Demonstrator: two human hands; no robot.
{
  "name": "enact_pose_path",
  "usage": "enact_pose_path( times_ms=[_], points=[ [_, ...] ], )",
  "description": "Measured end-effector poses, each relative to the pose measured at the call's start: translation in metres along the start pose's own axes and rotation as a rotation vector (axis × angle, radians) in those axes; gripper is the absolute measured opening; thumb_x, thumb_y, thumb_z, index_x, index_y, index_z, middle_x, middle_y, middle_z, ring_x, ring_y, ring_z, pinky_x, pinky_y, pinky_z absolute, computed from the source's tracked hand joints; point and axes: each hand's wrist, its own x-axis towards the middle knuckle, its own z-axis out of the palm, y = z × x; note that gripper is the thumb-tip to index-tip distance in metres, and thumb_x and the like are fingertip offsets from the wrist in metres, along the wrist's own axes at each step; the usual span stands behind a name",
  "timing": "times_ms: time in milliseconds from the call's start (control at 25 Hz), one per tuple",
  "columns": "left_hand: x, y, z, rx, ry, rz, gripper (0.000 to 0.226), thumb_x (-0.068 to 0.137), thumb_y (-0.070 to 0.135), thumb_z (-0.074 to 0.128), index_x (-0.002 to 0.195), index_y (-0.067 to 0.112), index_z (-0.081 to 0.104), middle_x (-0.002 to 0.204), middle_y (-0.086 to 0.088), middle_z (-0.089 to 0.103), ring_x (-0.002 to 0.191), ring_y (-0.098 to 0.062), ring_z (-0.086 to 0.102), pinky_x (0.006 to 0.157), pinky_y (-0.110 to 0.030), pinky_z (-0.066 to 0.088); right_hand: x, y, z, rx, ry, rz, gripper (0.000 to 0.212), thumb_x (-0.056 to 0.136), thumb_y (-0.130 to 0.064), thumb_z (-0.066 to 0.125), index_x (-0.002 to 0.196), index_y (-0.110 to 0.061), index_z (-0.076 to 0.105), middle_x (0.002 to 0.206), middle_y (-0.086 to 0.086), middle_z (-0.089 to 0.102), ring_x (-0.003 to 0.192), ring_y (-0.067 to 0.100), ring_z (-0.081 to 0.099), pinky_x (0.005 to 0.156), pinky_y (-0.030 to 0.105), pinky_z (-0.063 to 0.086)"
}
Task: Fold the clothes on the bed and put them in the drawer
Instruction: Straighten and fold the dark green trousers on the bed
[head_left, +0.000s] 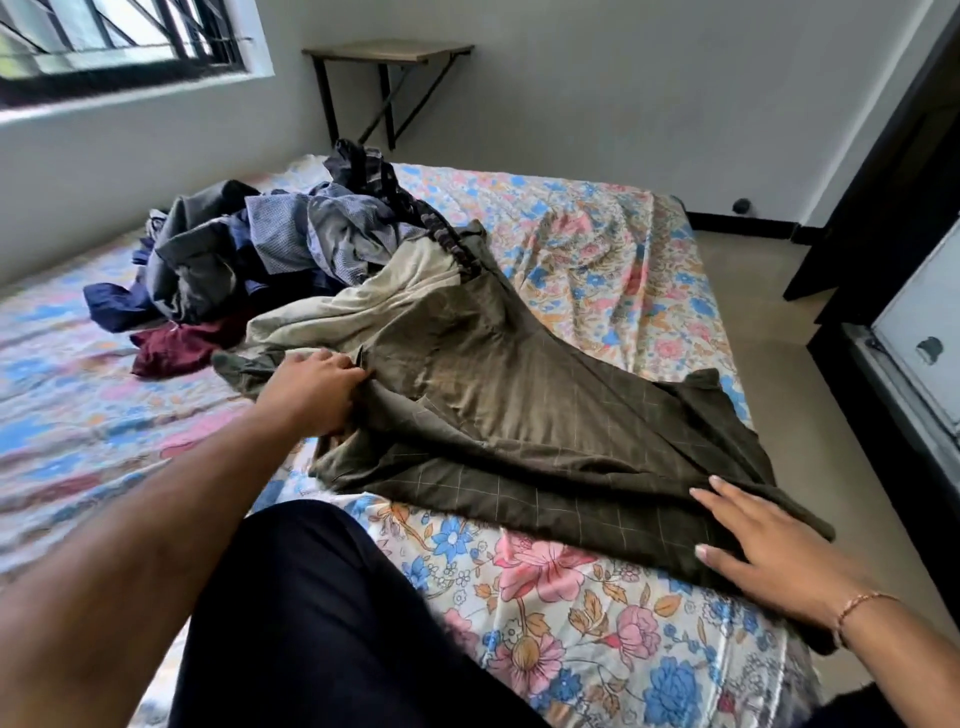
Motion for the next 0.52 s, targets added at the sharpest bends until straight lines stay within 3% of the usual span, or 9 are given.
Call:
enact_pose_path(
  times_ms=[120,240,360,440,520],
  points=[
    [0.01,-0.016,0.003,-0.172,0.183,-0.081,0.021,0.081,0.03,0.07,0.102,0.026,0.071,0.106,-0.006,0.073,0.102,-0.035,0.065,0.081,-0.046,0.051,0.024,-0.014,0.002,0.033,0.105,0.091,0.064,0.103,-0.061,0.037,0.161,-0.036,0.026,0.17,-0.008,0.017,0.154,0.019,0.022,0.124,0.039,0.028],
    [0.028,-0.024,-0.017,-0.455,0.212,-0.136,0.016,0.082,0.03,0.068,0.093,0.019,0.069,0.089,-0.017,0.072,0.085,-0.041,0.069,0.071,-0.046,0.054,0.043,-0.01,0.009,0.1,0.213,0.15,0.056,0.102,-0.056,0.045,0.152,-0.033,0.044,0.161,-0.007,0.038,0.144,0.023,0.036,0.118,0.044,0.036],
    [0.045,-0.017,-0.033,-0.54,0.24,-0.24,0.02,0.083,0.019,0.08,0.099,0.012,0.07,0.09,-0.019,0.072,0.086,-0.041,0.068,0.07,-0.04,0.047,0.054,-0.005,0.009,0.161,0.352,0.081,0.029,0.098,-0.04,0.06,0.127,-0.035,0.061,0.138,-0.01,0.058,0.127,0.022,0.051,0.105,0.046,0.046],
    [0.056,-0.013,-0.038,-0.517,0.239,-0.274,0.024,0.083,0.022,0.081,0.103,0.015,0.07,0.096,-0.019,0.072,0.09,-0.042,0.068,0.07,-0.041,0.047,0.055,0.001,0.002,0.154,0.381,0.081,0.016,0.094,-0.03,0.065,0.108,-0.038,0.063,0.122,-0.014,0.063,0.117,0.019,0.056,0.098,0.043,0.049],
    [0.054,-0.013,-0.039,-0.437,0.164,-0.119,0.031,0.079,0.029,0.081,0.106,0.021,0.069,0.104,-0.013,0.07,0.097,-0.039,0.068,0.074,-0.041,0.051,0.054,0.011,-0.006,0.156,0.341,0.119,0.019,0.093,-0.024,0.062,0.105,-0.039,0.063,0.116,-0.016,0.061,0.114,0.015,0.056,0.096,0.04,0.049]
  ],
)
